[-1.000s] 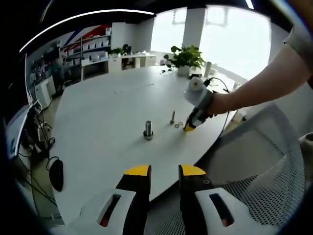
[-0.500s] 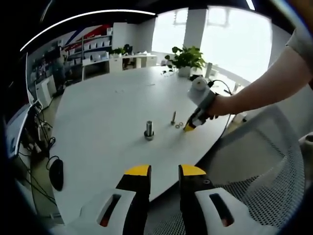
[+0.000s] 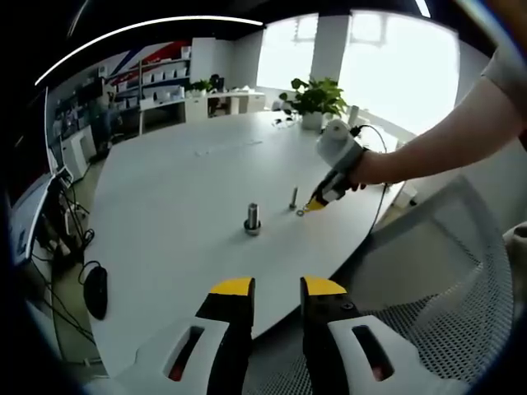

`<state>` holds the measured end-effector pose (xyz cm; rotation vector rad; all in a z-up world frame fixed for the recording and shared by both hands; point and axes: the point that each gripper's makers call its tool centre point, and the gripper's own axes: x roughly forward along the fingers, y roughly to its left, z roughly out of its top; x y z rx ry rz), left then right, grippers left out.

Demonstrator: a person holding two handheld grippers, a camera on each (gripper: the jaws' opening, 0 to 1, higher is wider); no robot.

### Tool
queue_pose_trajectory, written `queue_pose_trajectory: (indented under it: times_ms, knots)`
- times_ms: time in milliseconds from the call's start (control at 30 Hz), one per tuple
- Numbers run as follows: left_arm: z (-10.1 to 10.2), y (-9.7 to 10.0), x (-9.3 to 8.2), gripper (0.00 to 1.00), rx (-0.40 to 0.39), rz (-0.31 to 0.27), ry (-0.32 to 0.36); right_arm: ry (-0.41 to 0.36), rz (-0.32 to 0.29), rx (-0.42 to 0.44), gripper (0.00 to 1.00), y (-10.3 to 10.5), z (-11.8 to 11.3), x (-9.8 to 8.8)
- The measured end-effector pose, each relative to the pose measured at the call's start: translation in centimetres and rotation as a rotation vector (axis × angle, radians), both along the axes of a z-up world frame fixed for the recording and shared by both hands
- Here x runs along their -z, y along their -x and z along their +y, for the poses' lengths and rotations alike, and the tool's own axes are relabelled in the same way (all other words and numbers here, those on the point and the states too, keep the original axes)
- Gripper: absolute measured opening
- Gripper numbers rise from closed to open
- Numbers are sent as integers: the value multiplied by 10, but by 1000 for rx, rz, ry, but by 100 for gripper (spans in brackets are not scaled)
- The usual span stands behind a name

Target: Place the washer onto the threaded stud by aligning its center hole with the stud, sliding it down to the base, and recovering from edge contact or off-axis alignment until the washer reaches the visible bottom stop.

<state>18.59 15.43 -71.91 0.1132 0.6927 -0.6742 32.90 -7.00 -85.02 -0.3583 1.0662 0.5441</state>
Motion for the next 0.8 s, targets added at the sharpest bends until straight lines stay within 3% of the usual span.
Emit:
queue_pose_trajectory:
  times_ms: [333, 500, 567, 800]
  knots:
    - [-1, 0, -1, 19, 2, -6, 2, 3, -55, -25, 14, -8, -7, -16]
    - [0, -1, -1, 19, 1, -7, 0, -40, -85, -66, 14, -10, 3, -26]
    - [0, -1, -1, 19, 2, -7, 1, 2, -86, -79, 14, -12, -2, -25]
    - [-1, -1, -2, 19, 4, -9, 3, -30, -142, -71, 14, -21, 3, -38]
